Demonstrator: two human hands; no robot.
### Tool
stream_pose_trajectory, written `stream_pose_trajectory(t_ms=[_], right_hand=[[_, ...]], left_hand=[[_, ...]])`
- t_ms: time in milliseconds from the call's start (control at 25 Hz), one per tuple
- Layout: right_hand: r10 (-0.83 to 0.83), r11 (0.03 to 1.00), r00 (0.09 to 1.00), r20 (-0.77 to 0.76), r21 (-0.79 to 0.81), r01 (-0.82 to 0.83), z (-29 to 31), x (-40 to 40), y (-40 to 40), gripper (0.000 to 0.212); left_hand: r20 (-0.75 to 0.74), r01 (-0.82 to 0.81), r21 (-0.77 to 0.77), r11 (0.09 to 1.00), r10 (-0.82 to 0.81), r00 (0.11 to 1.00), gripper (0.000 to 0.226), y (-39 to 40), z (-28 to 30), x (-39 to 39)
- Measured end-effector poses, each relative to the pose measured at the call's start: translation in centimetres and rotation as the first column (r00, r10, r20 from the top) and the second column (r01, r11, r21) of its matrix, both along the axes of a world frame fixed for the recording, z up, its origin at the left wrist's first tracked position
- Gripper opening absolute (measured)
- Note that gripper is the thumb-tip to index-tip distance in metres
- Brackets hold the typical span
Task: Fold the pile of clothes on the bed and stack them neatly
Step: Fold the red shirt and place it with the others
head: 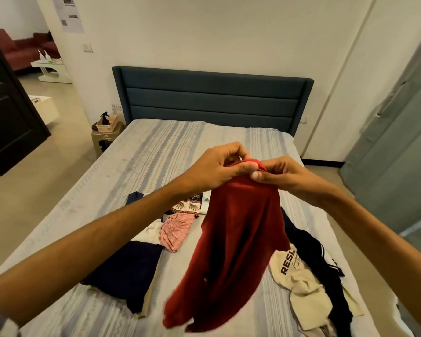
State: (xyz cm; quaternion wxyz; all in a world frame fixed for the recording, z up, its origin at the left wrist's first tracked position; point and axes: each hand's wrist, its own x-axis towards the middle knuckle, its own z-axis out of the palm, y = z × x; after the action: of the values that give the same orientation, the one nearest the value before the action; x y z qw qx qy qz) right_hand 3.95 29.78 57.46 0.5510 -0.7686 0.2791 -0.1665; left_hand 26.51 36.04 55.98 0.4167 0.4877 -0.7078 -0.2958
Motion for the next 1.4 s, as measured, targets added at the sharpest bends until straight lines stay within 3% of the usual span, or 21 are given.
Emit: stream_pose_trajectory(t_ms=[80, 200, 360, 520, 640, 720, 800, 880, 1040, 1280, 1400], right_hand=[[0.009, 0.994, 1.000, -0.012, -0.109, -0.010, 0.8, 0.4, 0.2, 0.026], [0.012, 0.976, 1.000, 0.028, -0.219, -0.005, 2.1, 0.9, 0.5, 0.026], [-0.013, 0.969, 0.996, 0.091, -0.245, 0.036, 3.7, -0.2, 0.3, 0.032], [-0.166, 0.925, 0.982, 0.094, -0.330, 0.188, 5.5, -3.0, -0.6, 0.023], [-0.337, 0.879, 0.939, 0.065, -0.338, 0.338, 5.3, -5.9, -2.1, 0.025], [-0.413, 0.860, 0.909, 0.052, -0.306, 0.408, 4.3, -7.8, -3.2, 0.023], [-0.430, 0.864, 0.903, 0.005, -0.288, 0.413, 3.1, -9.6, -4.1, 0.021], [-0.416, 0.873, 0.908, -0.057, -0.303, 0.381, 1.9, -11.1, -4.6, 0.022], [-0.432, 0.875, 0.901, 0.035, -0.224, 0.429, 0.4, -13.5, -5.8, 0.027], [-0.541, 0.833, 0.795, 0.276, 0.040, 0.553, 0.4, -14.3, -7.2, 0.037], [-0.578, 0.799, 0.774, 0.259, -0.017, 0.602, 1.1, -14.2, -8.4, 0.034]], left_hand=[[-0.140, 0.032, 0.087, 0.996, -0.019, 0.990, 0.029, 0.7, -0.7, 0.5], [-0.170, 0.180, 0.244, 0.953, -0.141, 0.975, 0.041, 1.7, -2.9, 0.4], [0.104, 0.184, 0.326, 0.927, -0.229, 0.968, 0.017, 2.1, -8.5, -0.6], [0.291, 0.126, 0.330, 0.936, -0.228, 0.929, 0.039, 2.4, -13.9, -0.9], [0.327, -0.060, 0.259, 0.964, -0.029, 0.945, 0.053, 2.1, -15.9, 0.2], [0.224, -0.194, 0.230, 0.954, 0.142, 0.964, 0.045, 1.4, -15.5, 1.4], [-0.033, -0.184, 0.319, 0.930, 0.205, 0.978, 0.028, 0.5, -13.9, 2.2], [-0.155, -0.115, 0.407, 0.906, 0.192, 0.969, 0.030, -0.3, -12.1, 3.0], [-0.047, -0.120, 0.366, 0.923, 0.147, 0.988, 0.040, -1.4, -8.4, 4.2], [-0.098, -0.043, 0.229, 0.973, 0.067, 0.993, 0.042, -2.9, -2.1, 4.9], [-0.054, -0.035, 0.233, 0.972, 0.049, 0.997, 0.033, -4.3, 1.0, 5.1]])
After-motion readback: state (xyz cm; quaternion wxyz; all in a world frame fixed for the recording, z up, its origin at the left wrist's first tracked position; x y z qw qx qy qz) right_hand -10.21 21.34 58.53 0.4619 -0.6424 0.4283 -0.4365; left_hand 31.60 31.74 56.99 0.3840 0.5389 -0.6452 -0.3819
